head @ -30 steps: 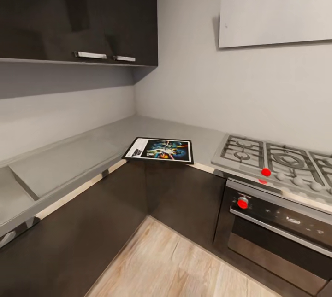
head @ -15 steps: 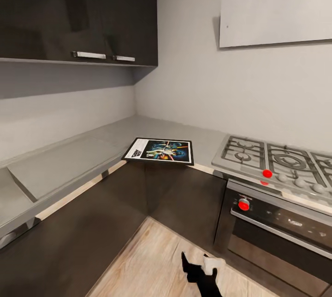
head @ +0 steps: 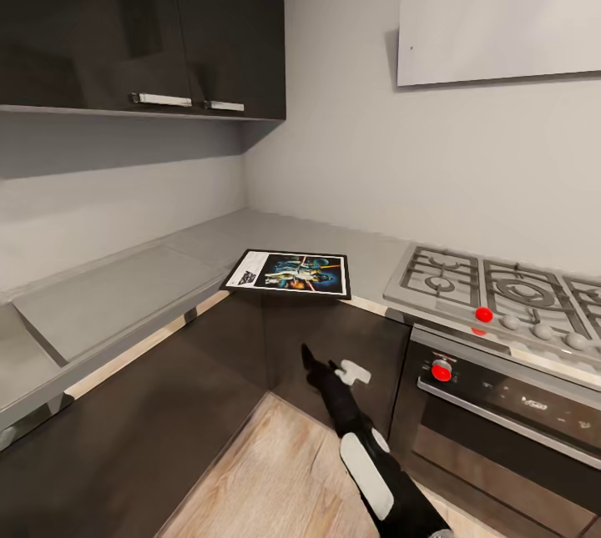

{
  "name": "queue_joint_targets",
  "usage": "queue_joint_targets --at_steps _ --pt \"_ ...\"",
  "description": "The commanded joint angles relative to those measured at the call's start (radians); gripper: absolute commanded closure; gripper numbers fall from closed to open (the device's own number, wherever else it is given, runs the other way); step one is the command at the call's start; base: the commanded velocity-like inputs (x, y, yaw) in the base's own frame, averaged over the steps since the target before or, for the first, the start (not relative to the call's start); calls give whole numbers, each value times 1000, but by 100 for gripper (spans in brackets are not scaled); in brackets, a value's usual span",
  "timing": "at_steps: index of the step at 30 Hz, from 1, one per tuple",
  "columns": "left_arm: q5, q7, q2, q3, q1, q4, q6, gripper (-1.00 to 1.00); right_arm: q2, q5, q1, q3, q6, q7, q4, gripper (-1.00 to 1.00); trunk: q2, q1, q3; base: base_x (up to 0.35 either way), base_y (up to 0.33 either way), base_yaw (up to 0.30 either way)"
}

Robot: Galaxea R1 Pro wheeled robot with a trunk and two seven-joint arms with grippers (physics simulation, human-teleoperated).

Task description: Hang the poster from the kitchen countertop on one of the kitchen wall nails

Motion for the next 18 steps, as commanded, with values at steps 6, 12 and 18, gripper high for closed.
queue_joint_targets --at_steps 6,12,18 --pt "9 -12 0 4 0 -1 3 -100 0 -200 -18 7 -1 7 -19 -100 0 0 -1 0 0 0" --pt "9 -12 0 4 0 -1 3 -100 -1 -447 -21 10 0 47 -15 -100 0 0 -1 0 0 0" --pt "9 -12 0 4 0 -1 3 -100 -2 -511 -20 11 -2 266 19 -100 0 0 -1 0 0 0"
